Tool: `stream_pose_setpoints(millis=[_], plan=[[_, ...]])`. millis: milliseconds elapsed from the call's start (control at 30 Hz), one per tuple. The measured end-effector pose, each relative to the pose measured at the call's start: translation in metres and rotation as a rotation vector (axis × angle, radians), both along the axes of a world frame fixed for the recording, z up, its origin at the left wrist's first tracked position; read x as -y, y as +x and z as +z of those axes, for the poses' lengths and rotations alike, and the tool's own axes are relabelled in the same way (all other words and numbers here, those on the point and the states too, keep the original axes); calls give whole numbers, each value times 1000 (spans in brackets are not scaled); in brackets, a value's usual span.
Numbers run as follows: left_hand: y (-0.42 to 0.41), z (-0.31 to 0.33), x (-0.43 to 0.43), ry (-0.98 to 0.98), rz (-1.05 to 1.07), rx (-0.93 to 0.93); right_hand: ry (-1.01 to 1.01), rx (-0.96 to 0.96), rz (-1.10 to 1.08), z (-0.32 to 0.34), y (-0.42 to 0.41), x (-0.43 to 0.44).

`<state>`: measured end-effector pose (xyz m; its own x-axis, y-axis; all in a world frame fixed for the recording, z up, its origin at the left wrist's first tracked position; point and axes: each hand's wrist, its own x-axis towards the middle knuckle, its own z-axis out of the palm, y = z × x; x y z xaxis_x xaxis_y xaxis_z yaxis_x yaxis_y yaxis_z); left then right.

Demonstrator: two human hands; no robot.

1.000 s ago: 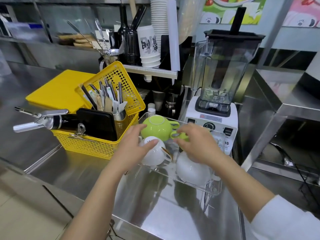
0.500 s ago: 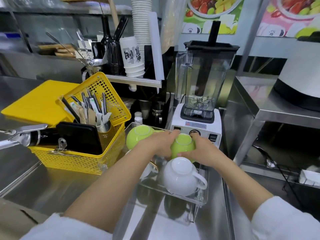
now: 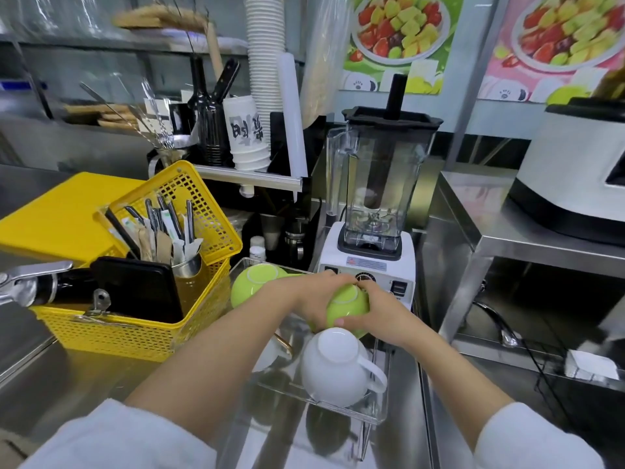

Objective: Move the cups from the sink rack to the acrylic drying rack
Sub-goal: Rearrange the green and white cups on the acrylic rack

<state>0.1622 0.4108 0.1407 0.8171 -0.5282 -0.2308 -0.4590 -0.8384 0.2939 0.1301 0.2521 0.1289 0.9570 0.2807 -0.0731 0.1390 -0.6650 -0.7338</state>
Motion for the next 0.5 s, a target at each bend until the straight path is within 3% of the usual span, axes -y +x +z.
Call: stream_pose_setpoints(millis=[300,400,500], plan=[[-6,-6,-17,-190,-16,346,162,147,-90,1,-2,10],[-13,2,-17,-415,80,404,325,210,-139,11,-5,8],[-24,14,-7,-783,257,375,484,228,-89,25,-13,5]])
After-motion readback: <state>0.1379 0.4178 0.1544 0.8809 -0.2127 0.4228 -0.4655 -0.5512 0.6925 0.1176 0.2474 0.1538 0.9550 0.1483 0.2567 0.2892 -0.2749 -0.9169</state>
